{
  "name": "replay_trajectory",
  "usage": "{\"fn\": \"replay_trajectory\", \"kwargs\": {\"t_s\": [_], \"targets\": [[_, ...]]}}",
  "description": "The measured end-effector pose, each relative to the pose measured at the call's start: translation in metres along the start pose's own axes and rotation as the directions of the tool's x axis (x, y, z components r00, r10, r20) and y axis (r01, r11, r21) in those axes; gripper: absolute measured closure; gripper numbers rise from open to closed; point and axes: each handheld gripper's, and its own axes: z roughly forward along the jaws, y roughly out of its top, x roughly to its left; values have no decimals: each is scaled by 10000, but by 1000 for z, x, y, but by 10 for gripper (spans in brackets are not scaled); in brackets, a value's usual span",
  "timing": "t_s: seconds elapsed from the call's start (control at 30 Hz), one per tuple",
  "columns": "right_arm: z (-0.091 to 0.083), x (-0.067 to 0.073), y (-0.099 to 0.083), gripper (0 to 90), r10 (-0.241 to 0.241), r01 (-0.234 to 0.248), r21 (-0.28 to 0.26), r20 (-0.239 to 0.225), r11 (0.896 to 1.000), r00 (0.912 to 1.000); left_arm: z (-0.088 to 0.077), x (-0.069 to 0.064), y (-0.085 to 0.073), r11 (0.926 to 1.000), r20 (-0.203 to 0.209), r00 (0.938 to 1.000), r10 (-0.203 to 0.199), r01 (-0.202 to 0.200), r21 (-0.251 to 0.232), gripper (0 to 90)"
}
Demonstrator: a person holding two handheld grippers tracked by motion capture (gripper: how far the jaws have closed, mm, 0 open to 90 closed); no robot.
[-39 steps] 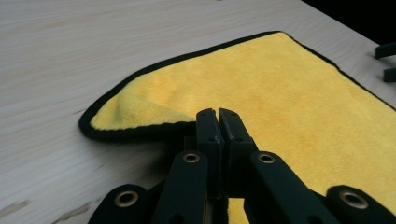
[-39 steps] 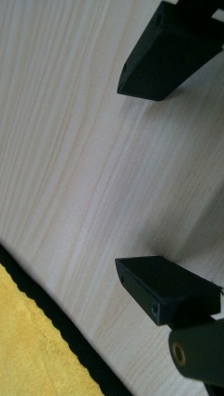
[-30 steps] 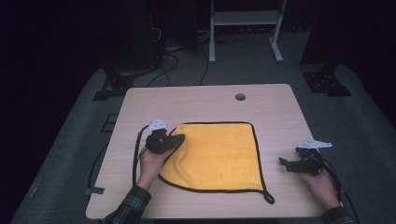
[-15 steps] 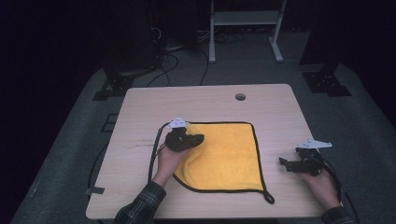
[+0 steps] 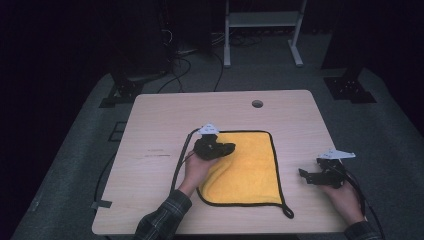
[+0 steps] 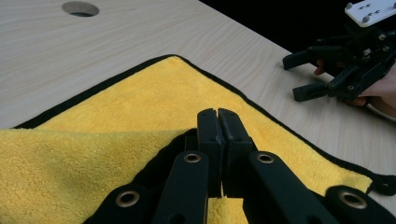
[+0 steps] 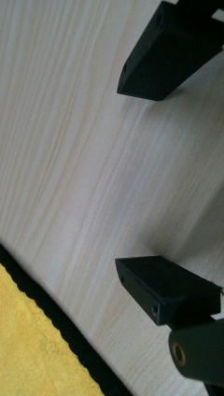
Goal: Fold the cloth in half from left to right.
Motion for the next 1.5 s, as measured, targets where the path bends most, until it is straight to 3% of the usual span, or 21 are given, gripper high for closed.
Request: {"fn": "replay_trajectory", "kwargs": {"t_s": [0.63, 1.5], "targets": [[0, 0, 0, 130, -1, 1, -5, 2, 10000, 10000, 44, -14, 20, 10000, 691, 9976, 49, -53, 51, 885], [0, 0, 0, 130, 4, -4, -5, 1, 10000, 10000, 110, -33, 25, 9965, 1107, 9938, 85, -175, 811, 889]]}}
